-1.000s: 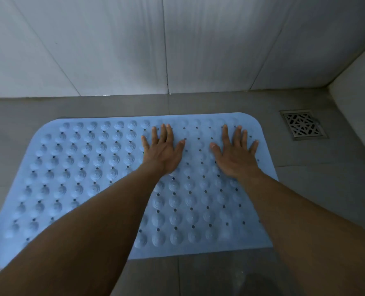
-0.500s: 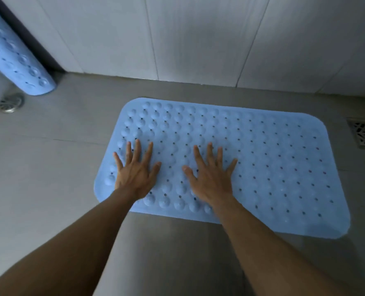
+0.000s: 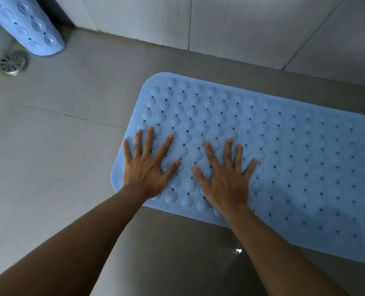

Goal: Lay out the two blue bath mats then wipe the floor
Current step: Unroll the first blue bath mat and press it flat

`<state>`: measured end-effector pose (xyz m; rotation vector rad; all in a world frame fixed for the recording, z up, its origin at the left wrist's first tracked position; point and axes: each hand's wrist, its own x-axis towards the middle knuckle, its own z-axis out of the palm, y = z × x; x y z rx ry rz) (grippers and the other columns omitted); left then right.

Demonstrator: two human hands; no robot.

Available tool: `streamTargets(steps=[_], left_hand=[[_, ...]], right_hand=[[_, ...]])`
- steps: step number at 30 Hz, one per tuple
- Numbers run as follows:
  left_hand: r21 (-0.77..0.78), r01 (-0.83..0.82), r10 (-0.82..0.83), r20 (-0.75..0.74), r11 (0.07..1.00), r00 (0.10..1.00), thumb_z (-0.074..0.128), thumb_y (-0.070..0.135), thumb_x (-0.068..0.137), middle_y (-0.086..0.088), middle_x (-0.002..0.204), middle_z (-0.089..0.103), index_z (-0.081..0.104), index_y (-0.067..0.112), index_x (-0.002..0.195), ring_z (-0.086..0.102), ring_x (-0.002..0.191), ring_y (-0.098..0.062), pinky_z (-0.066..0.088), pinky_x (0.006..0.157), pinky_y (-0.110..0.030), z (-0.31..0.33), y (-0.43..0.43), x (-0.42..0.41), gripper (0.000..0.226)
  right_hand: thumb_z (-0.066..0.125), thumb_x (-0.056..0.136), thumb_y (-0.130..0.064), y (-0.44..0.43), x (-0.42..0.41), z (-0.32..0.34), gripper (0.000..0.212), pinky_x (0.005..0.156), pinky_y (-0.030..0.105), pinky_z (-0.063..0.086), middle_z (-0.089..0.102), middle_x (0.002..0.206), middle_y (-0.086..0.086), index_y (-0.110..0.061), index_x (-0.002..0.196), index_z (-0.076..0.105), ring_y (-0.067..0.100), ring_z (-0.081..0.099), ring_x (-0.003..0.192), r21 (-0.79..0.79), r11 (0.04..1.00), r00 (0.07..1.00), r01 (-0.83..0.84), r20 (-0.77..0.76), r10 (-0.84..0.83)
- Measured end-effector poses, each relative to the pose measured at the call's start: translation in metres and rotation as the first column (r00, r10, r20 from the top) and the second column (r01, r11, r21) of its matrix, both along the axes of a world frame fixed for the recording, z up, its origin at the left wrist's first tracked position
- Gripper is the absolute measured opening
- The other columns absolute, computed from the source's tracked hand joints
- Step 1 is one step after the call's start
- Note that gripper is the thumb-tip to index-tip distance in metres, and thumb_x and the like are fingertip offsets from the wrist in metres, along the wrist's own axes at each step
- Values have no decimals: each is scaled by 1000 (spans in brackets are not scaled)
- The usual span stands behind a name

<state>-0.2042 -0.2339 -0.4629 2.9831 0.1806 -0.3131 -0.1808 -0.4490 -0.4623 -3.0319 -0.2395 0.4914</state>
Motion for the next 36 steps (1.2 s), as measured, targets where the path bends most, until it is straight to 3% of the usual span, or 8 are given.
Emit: streamTargets(steps=[11,15,17,19,23,30,33,36], left_hand=[[5,27,-26,-129,1000,991,3,82,87,-6,164,-23,-23,48,149,-21,150,-34,-7,117,-65,10,0,5,76],[54,11,6,-303,998,953,-1,79,85,-4,160,-32,-28,48,147,-28,148,-32,-16,109,-70,22,-5,14,75],[69,-21,36,-230,997,973,7,67,94,-9,164,-21,-13,38,156,-22,149,-35,-10,112,-72,27,-23,12,70],[29,-36,37,-52,999,998,16,52,101,-13,166,-6,7,28,159,-12,151,-37,-2,114,-72,29,-54,6,64],[-76,109,-103,78,991,992,15,49,103,-13,166,-2,3,29,159,-8,152,-35,0,116,-69,23,-140,-4,60],[-66,218,-215,48,974,975,12,67,97,-10,167,-7,-9,45,155,-14,150,-40,-4,112,-73,15,-265,6,65],[-3,175,-175,-54,985,983,3,80,89,-4,164,-22,-19,54,148,-25,145,-47,-8,106,-79,7,-284,6,69],[15,149,-148,-71,989,986,1,83,85,-2,164,-23,-21,56,147,-26,144,-48,-5,105,-79,5,-289,6,71]], right_hand=[[4,89,-81,-3,2,5,78,112,70,-12,-34,161,7,-45,150,-29,32,-28,149,33,999,998,-5,-64,7],[9,96,-69,-16,5,15,72,116,62,-19,-24,165,3,-40,155,-18,23,-23,151,237,971,991,14,-129,17],[20,102,-57,-37,3,23,66,121,54,-14,-14,167,4,-34,159,-4,17,-16,153,423,905,990,38,-139,24],[29,104,-48,-67,-3,30,62,124,49,-2,-3,168,6,-29,161,10,17,-7,154,514,857,996,33,-88,15],[33,101,-52,-143,-14,35,65,123,55,-2,10,168,7,-26,159,22,22,3,155,398,915,994,61,63,-93],[19,87,-84,-269,-26,27,92,114,72,-6,-15,167,5,-36,158,-13,31,-14,153,41,967,967,252,-33,-251],[14,79,-94,-291,-28,16,95,111,74,-10,-27,164,2,-46,152,-23,33,-25,150,42,959,957,279,-89,-275],[11,75,-97,-292,-27,9,95,109,75,-11,-37,160,-1,-50,148,-27,35,-29,148,66,957,957,284,-85,-278]])
